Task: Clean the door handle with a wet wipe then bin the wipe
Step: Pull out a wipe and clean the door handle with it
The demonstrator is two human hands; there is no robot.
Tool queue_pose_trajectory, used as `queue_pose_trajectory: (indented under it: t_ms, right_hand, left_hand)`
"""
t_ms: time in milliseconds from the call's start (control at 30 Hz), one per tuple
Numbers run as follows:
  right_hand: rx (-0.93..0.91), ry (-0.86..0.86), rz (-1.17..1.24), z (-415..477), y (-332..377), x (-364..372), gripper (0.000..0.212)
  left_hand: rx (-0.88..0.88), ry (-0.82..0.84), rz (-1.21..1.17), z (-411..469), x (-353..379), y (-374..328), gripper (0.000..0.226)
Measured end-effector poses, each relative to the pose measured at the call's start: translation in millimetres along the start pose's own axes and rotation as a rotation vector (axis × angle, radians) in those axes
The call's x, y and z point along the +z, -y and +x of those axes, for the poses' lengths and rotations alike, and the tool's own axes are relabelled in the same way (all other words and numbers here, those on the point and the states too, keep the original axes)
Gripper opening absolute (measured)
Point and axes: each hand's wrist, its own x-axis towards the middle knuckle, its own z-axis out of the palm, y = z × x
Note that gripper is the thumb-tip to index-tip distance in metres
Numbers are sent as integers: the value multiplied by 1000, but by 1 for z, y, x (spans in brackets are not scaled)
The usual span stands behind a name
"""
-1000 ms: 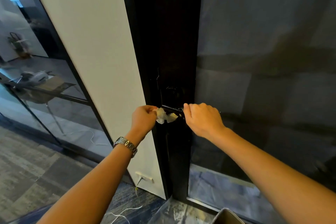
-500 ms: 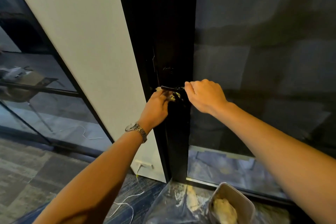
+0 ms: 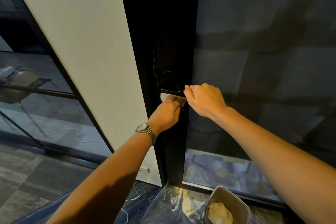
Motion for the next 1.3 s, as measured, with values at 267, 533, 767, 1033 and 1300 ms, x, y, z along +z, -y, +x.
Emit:
queue_pose_trajectory:
  t_ms: [267, 533, 767, 1033, 1300]
  right_hand:
    - [13, 16, -12, 1, 0, -1, 48]
    - [18, 33, 13, 2, 2, -1, 50]
    - [9, 31, 43, 2, 0, -1, 50]
    - [-42, -7, 31, 2, -4, 2, 51]
    - [-141, -52, 41, 4, -11, 7, 51]
  left_hand:
    - [-180, -133, -72, 5, 2, 7, 25]
    - [-228, -190, -170, 7, -1, 15, 26]
    - [-313, -298, -211, 8, 7, 22, 35]
    - [-229, -257, -60, 1, 10, 16, 29]
    - [-32, -189, 76, 10, 11, 17, 27]
